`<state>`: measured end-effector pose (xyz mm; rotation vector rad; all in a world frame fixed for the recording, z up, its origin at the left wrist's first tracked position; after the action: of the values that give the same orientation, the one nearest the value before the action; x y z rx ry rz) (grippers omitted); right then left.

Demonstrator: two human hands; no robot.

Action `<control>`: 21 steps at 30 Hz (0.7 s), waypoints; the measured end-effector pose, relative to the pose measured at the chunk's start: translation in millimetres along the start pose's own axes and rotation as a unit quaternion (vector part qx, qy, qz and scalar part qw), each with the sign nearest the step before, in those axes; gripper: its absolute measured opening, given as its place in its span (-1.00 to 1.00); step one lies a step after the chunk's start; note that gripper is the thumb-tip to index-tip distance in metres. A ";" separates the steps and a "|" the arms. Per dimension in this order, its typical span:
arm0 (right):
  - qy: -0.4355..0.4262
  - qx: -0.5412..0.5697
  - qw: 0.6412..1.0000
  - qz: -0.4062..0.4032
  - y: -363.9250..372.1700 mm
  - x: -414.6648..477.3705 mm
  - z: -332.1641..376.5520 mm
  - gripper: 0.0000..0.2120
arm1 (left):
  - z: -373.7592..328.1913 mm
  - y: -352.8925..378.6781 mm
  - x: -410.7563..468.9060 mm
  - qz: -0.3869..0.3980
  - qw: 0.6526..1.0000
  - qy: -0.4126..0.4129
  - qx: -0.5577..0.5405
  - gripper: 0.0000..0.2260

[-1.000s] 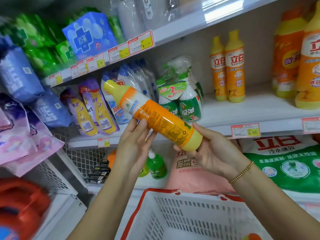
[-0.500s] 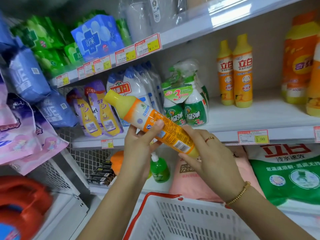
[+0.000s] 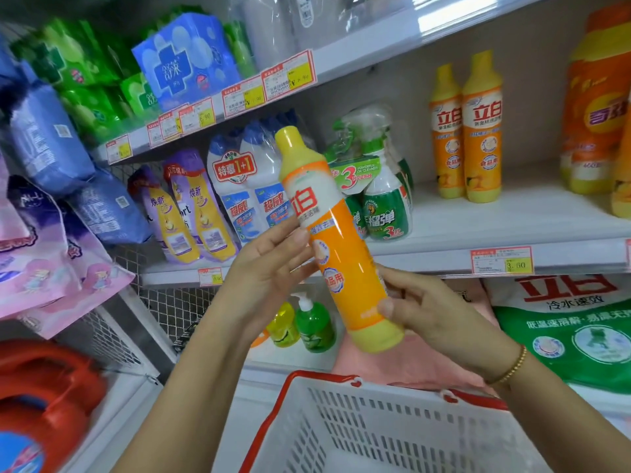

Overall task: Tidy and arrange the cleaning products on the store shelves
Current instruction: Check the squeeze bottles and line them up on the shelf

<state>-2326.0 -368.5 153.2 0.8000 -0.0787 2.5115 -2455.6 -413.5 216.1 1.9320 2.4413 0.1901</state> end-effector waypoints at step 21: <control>0.180 0.286 0.940 -0.043 40.8 -7.2 35.2 -0.50 | 15.1 -5.4 -1.0 -0.045 0.971 -0.070 -0.223 -0.02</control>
<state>-2321.8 -414.3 182.0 0.5115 0.8233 2.5701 -2459.2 -414.5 200.5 1.5824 2.1556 0.5273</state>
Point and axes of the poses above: each hand's wrist, its own x-axis towards the middle knuckle, its own y-axis out of the palm, z = x × y, the point moved 10 cm from there along x, towards the middle knuckle, and after that the axes turned 11 degrees about -y, right-handed, at the moved point
